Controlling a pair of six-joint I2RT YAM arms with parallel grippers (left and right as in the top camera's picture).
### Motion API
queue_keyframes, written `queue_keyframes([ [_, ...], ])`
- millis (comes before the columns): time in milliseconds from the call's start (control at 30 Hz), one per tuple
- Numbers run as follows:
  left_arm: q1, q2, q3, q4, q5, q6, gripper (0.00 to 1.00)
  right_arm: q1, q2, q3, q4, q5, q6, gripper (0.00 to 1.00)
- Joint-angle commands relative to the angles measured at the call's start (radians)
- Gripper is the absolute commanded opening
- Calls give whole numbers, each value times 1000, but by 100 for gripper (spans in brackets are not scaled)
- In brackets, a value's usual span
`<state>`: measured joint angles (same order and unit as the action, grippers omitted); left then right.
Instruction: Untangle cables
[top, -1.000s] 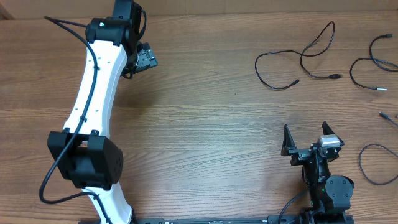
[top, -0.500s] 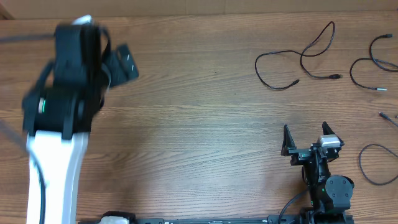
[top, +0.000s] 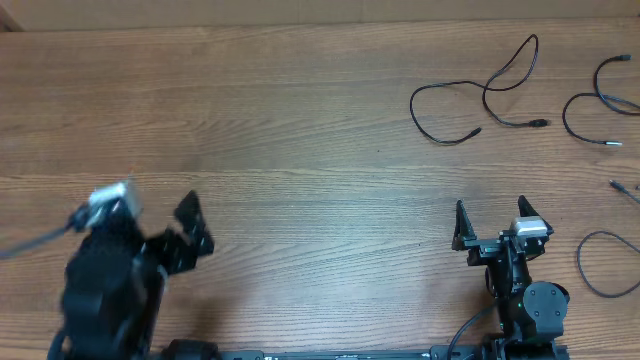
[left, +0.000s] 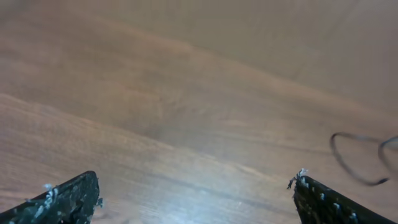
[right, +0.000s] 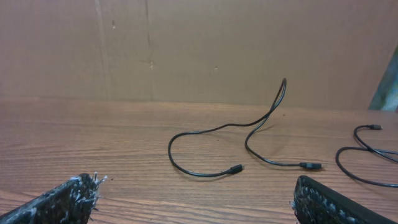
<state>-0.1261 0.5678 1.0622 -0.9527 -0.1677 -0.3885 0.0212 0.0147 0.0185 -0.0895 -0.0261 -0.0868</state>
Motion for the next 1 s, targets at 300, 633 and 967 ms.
queue_keyframes([
  [300,2,-39,-19,-167,8,15,99,2,-12,-10,6,-1,-3,100],
  [633,3,-89,-19,-305,8,15,99,2,-12,-10,6,-1,-3,100],
  [967,57,-280,-19,-334,8,15,100,2,-12,-10,6,-1,-3,100],
])
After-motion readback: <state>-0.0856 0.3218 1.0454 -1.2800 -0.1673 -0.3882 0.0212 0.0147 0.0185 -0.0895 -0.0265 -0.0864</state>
